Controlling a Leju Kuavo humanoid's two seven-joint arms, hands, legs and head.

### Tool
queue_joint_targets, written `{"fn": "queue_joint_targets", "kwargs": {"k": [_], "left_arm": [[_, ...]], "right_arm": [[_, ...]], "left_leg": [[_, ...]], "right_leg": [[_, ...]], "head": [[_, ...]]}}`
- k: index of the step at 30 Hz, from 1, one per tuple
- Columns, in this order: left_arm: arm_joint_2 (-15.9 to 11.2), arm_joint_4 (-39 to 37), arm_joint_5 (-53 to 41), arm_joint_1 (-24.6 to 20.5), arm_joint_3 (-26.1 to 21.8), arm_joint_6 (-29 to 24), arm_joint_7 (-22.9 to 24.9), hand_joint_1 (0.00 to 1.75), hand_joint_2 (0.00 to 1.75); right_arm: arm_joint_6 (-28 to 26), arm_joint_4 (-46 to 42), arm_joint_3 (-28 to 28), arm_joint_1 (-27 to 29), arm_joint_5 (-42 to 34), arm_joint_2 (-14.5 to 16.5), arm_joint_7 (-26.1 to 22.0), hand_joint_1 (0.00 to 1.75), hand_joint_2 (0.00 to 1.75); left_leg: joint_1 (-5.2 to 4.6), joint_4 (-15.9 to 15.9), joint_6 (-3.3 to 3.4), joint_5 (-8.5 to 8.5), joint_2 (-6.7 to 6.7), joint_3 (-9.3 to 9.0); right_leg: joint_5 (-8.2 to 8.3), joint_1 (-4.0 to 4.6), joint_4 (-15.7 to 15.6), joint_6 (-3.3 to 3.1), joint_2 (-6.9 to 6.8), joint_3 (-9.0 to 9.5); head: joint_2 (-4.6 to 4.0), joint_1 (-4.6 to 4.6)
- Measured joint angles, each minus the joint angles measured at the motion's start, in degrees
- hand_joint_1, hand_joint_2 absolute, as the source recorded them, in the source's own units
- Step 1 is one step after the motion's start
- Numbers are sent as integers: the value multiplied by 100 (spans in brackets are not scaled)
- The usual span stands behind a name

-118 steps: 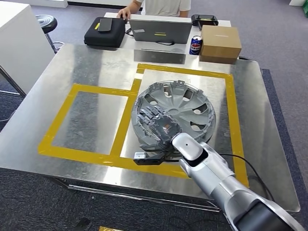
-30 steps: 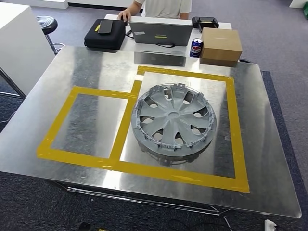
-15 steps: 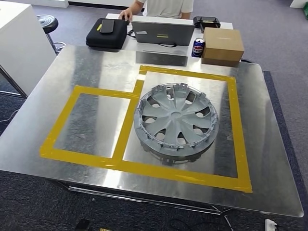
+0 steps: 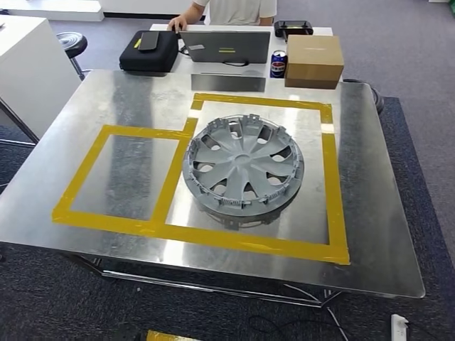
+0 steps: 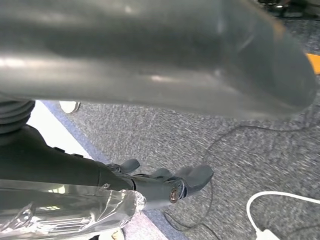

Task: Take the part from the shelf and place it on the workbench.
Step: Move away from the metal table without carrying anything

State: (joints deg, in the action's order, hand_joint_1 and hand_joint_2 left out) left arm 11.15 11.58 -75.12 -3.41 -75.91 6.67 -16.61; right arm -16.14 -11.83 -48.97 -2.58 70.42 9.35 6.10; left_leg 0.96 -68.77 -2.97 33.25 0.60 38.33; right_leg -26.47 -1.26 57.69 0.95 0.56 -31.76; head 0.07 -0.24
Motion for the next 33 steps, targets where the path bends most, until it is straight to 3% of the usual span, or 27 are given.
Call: {"fn": "queue_joint_targets", "kwargs": {"k": [1, 2, 3, 5, 7, 8, 10, 11, 12, 15, 16, 17, 18, 20, 22, 23, 25, 27, 30, 31, 32, 33], "left_arm": [[2, 0, -1, -2, 0, 0, 0, 0, 0], [4, 0, -1, -4, 0, 0, 0, 0, 0], [4, 0, -1, -7, 0, -1, 0, 0, 0], [5, 0, -1, -26, -1, -1, 0, 0, 0], [13, 0, -1, -63, -1, -1, 0, 0, 0], [19, 0, -1, -76, -1, -1, 0, 0, 0], [25, 0, -1, -66, -1, -1, 1, 0, 0], [22, 0, -1, -50, -2, -1, 1, 0, 0], [17, 0, 1, -38, -5, -1, 2, 0, 0], [8, 0, 2, -32, -17, -2, 2, 0, 0], [7, 0, 2, -32, -20, -2, 2, 0, 0], [7, 0, 0, -32, -22, -2, 2, 0, 0], [7, 0, -4, -32, -23, -3, 2, 0, 0], [10, 0, -20, -33, -24, -3, 1, 0, 0], [17, 0, -32, -37, -24, -5, -1, 0, 0], [20, 0, -35, -41, -24, -7, 1, 0, 0], [19, 0, -33, -49, -26, -21, 18, 0, 0], [15, 0, -41, -44, -29, -73, 40, 0, 0], [13, 0, -97, -42, -31, -145, 70, 0, 0], [13, 0, -120, -47, -29, -152, 80, 0, 0], [13, 0, -137, -50, -27, -156, 89, 0, 0], [13, 0, -146, -52, -26, -159, 93, 0, 0]], "right_arm": [[0, 2, 2, 1, 0, 0, 0, 0, 0], [0, 3, 4, 1, 0, 0, 0, 0, 0], [0, 3, 7, 0, 0, 0, 0, 0, 0], [1, 3, 16, -1, 0, -1, 0, 0, 0], [1, 3, 32, -7, 0, -2, 0, 0, 0], [1, 3, 39, -11, 0, -2, 0, 0, 0], [1, 7, 45, -1, -1, -2, 1, 0, 0], [2, 10, 46, 17, -1, -2, 2, 0, 0], [2, 13, 47, 37, -3, -2, 6, 0, 0], [4, 19, 50, 48, -2, -2, 17, 0, 0], [10, 20, 52, 40, 2, -2, 24, 0, 0], [23, 22, 54, 35, 9, -2, 40, 0, 0], [39, 22, 55, 34, 19, -3, 59, 0, 0], [66, 22, 62, 27, 58, -6, 85, 0, 0], [62, 22, 81, 2, 109, -10, 37, 0, 0], [45, 22, 92, -10, 129, -11, -16, 0, 0], [-3, 24, 115, -14, 152, -7, -156, 0, 0], [-34, 27, 138, -17, 158, 0, -239, 0, 0], [81, 29, 145, -31, 115, 2, -55, 0, 0], [134, 29, 144, -29, 96, 3, 14, 0, 0], [173, 30, 143, -22, 83, 5, 55, 0, 0], [198, 31, 143, -14, 76, 9, 70, 0, 0]], "left_leg": [[1, -236, -1, 95, 0, 34], [1, -309, 1, 77, -1, -14], [2, -176, 7, -40, -1, -164], [7, 504, 21, -317, 0, -687], [2, 1130, 58, -397, 13, -1085], [-10, 1272, 88, -386, 21, -1142], [-30, 1321, 186, -416, 18, -1067], [-39, 1321, 246, -458, 8, -1026], [-44, 1326, 305, -506, -3, -985], [-86, 1327, 405, -665, -22, -806], [-107, 1324, 417, -718, -29, -737], [-127, 1321, 424, -770, -36, -671], [-142, 1318, 427, -821, -41, -611], [-163, 1313, 417, -916, -41, -513], [-187, 1303, 382, -1008, -45, -447], [-192, 1300, 359, -1055, -49, -424], [-187, 1295, 300, -1133, -55, -383], [-172, 1160, 225, -936, -51, -299], [-123, 281, 123, -122, -49, -27], [-102, -54, 97, 27, -49, 40], [-80, -273, 74, 31, -50, 46], [-58, -322, 52, -88, -50, -32]], "right_leg": [[41, 9, 3, -2, -8, -58], [82, 16, 5, 3, -13, -114], [121, 18, 7, 15, -15, -163], [191, 23, 11, 64, -12, -234], [262, 39, 26, 136, -10, -294], [307, 43, 25, 177, -10, -323], [383, 19, 15, 254, -8, -372], [327, 4, 48, 280, -12, -409], [170, -4, 175, 298, -15, -465], [-626, 17, 1169, 303, -23, -736], [-762, 32, 1478, 291, -23, -774], [-767, 49, 1625, 272, -23, -733], [-657, 71, 1562, 242, -22, -588], [-378, 127, 900, 162, -23, -29], [-337, 169, 80, 102, -21, 528], [-374, 183, -151, 87, -18, 650], [-348, 188, -255, 50, -20, 625], [-233, 171, -264, -29, -40, 521], [-41, 156, -267, -93, -65, 317], [26, 155, -261, -88, -72, 240], [92, 152, -252, -75, -79, 158], [155, 145, -237, -55, -84, 64]], "head": [[0, 2], [0, 1], [0, 1], [0, -1], [0, 1], [0, 4], [0, 5], [0, 9], [0, 12], [0, 39], [0, 44], [0, 45], [0, 45], [0, 44], [0, 39], [0, 38], [0, 38], [0, 30], [0, 0], [0, 0], [0, 1], [0, 0]]}}
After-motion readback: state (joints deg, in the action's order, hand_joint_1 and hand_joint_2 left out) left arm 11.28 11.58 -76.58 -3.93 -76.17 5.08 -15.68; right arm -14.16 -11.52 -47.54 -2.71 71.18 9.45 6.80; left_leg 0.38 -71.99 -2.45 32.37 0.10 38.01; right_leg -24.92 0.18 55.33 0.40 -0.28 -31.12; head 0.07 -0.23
